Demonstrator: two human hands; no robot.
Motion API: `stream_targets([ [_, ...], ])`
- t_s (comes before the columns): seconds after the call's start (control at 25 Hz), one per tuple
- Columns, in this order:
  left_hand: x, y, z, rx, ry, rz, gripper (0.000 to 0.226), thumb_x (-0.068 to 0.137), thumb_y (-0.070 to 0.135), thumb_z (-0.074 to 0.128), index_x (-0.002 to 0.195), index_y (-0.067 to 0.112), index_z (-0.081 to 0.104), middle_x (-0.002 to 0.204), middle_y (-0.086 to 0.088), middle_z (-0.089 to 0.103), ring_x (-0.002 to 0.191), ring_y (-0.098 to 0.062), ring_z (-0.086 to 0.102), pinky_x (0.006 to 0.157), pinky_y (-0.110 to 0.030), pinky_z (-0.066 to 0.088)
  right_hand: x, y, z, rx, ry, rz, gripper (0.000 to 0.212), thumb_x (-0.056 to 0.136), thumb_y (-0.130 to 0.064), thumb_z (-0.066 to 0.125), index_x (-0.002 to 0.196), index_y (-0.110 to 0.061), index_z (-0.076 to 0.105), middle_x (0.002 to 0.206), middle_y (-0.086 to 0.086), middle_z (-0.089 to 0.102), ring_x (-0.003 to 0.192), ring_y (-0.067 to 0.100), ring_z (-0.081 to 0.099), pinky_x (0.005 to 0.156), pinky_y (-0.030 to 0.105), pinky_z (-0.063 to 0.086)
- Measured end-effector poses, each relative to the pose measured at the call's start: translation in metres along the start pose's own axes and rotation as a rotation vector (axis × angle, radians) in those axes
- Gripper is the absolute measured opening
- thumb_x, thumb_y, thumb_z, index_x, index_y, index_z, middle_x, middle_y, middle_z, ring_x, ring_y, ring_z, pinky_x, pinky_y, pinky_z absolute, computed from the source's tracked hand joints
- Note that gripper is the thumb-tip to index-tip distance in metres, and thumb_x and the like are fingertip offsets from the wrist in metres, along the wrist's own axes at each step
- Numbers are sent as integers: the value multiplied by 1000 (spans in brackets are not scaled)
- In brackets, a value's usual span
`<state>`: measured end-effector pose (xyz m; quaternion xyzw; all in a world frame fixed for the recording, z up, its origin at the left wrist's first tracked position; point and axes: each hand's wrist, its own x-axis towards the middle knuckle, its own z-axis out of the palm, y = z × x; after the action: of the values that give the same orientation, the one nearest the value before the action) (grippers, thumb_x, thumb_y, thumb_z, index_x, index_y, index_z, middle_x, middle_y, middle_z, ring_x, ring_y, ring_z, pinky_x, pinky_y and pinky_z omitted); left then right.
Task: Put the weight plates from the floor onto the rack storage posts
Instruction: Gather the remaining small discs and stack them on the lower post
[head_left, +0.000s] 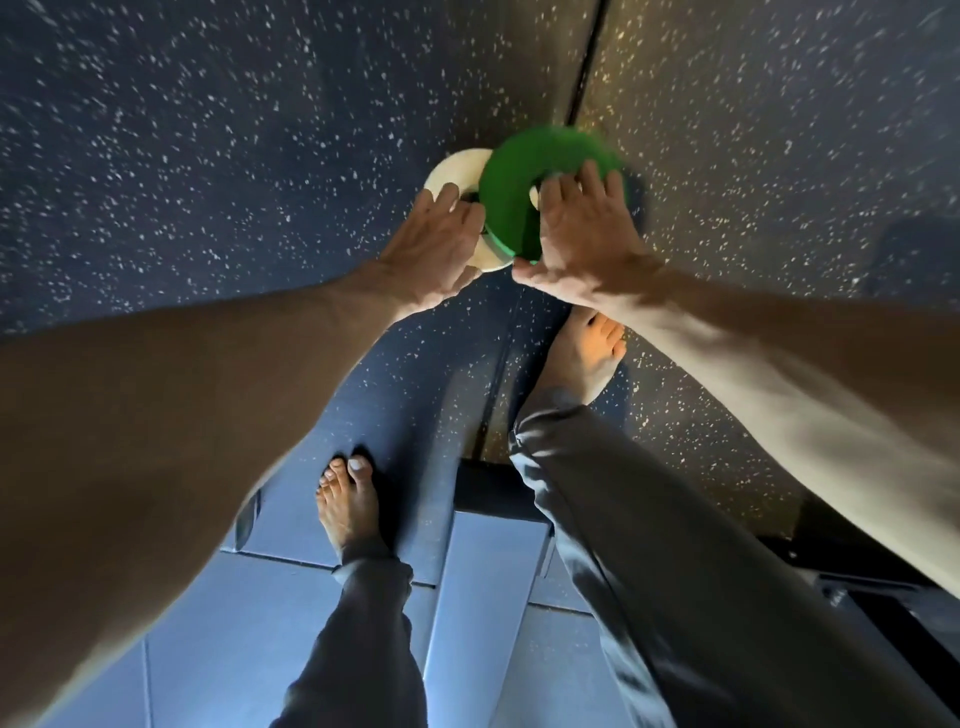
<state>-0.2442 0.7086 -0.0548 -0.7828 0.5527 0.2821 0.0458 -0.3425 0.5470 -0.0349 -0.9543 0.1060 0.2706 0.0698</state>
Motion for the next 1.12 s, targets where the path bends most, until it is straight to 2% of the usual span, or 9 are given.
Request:
stream_targets([
  [0.12,-8,12,-51,-199,-20,-124,47,92,43,58,118,5,53,117,-15,58,114,-32,43,96,-43,33,-22,-7,-32,133,-39,155,76,81,-67,42,117,-1,53,117,20,60,116,36,46,99,49,37],
  [0.24,-35,26,-126,-327,-79,-338,46,91,42,60,123,11,52,122,-13,53,122,-32,39,101,-41,30,-54,-13,-94,299,-38,227,60,86,-46,48,126,-1,47,122,20,58,118,37,47,104,48,39],
  [0.32,-64,27,-177,-384,-85,-389,38,93,35,57,124,14,52,125,-14,49,122,-34,39,102,-42,29,-79,-20,-152,335,4,226,44,91,-30,51,126,-3,46,114,17,60,110,34,50,98,44,41],
  [0.44,-121,31,-257,-437,5,-418,24,94,29,56,117,22,57,116,-11,50,111,-32,45,96,-40,33,-116,-42,-246,273,43,188,32,90,-22,52,118,-9,46,107,16,64,107,32,47,90,41,36],
  [0.6,-198,44,-365,-473,143,-439,20,93,27,56,112,21,61,108,-12,58,108,-32,51,89,-39,33,-166,-70,-366,180,98,164,40,85,-32,63,115,-14,45,112,15,63,110,32,45,88,41,37],
  [0.72,-273,47,-448,-628,278,-429,6,92,16,58,96,19,61,95,-12,67,86,-31,61,65,-30,36,-219,-101,-461,139,158,140,39,86,-29,61,118,-14,44,114,14,64,114,32,45,90,42,37],
  [0.8,-315,50,-484,-680,331,-429,9,91,13,60,100,13,63,92,-8,67,78,-27,62,60,-27,35,-246,-119,-504,121,171,113,39,87,-28,60,120,-14,44,115,14,64,115,33,46,93,42,38],
  [1.0,-410,43,-539,-648,411,-458,37,87,23,66,120,13,53,104,-14,67,94,-34,63,68,-31,41,-298,-180,-583,68,225,7,46,87,-29,59,128,-15,44,118,14,66,119,34,46,95,41,38],
  [1.12,-453,40,-555,-661,395,-510,53,87,31,65,136,28,44,119,-14,62,109,-33,59,88,-40,50,-309,-216,-607,54,256,-95,40,88,-26,57,125,-17,45,112,11,69,115,32,47,91,42,38],
])
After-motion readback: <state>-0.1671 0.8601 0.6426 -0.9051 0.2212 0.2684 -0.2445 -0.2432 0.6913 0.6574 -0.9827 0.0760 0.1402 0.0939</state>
